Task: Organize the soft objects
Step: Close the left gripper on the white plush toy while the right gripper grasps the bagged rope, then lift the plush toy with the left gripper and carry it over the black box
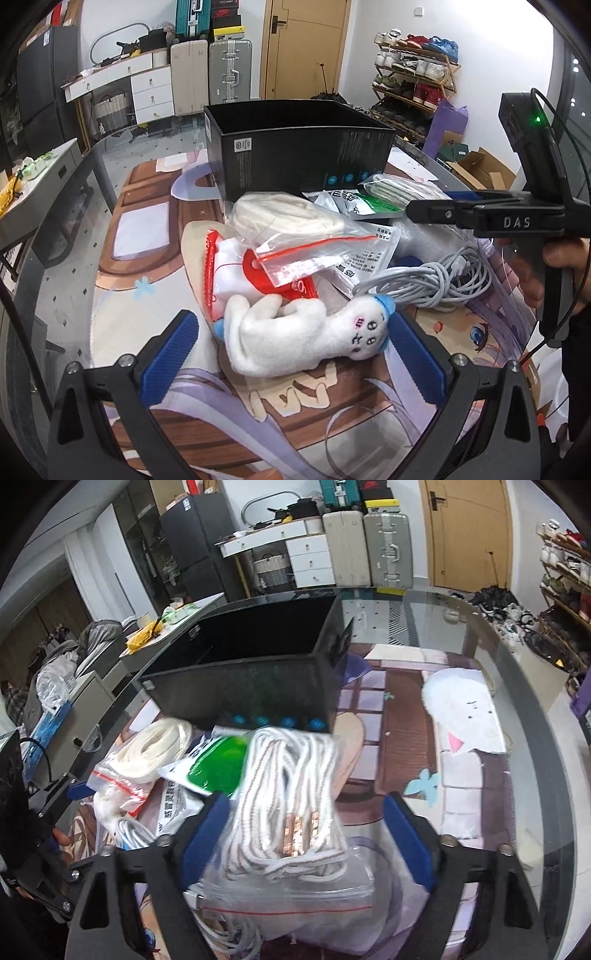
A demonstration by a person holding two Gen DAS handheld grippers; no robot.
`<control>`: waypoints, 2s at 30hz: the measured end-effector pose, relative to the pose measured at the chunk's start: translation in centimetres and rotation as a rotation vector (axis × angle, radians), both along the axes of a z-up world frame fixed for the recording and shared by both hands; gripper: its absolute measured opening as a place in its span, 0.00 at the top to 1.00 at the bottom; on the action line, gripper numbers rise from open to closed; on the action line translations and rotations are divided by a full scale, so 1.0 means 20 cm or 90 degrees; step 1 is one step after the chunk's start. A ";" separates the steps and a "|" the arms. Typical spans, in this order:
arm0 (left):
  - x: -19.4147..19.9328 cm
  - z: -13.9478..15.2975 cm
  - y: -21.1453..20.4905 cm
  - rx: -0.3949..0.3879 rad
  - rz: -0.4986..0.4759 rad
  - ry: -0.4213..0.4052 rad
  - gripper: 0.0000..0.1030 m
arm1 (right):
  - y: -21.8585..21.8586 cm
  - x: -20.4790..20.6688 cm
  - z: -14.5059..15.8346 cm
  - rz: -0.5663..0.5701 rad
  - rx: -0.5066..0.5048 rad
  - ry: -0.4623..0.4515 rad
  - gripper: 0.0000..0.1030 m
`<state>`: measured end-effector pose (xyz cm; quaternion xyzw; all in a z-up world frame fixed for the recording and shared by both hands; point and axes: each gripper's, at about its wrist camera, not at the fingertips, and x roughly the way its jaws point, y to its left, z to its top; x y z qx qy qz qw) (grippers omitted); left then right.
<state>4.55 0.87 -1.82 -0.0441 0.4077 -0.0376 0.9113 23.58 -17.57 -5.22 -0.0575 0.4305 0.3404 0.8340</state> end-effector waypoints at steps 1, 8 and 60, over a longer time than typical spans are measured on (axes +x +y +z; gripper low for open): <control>0.00 0.00 0.00 -0.005 0.001 0.002 0.00 | 0.01 -0.01 0.00 0.007 0.000 0.000 0.31; -0.01 -0.02 0.01 -0.026 0.005 0.006 0.00 | 0.03 -0.07 0.03 0.024 -0.005 -0.031 0.53; -0.13 0.08 0.02 -0.008 0.026 -0.031 0.20 | -0.10 -0.40 0.28 0.007 0.045 -0.127 0.56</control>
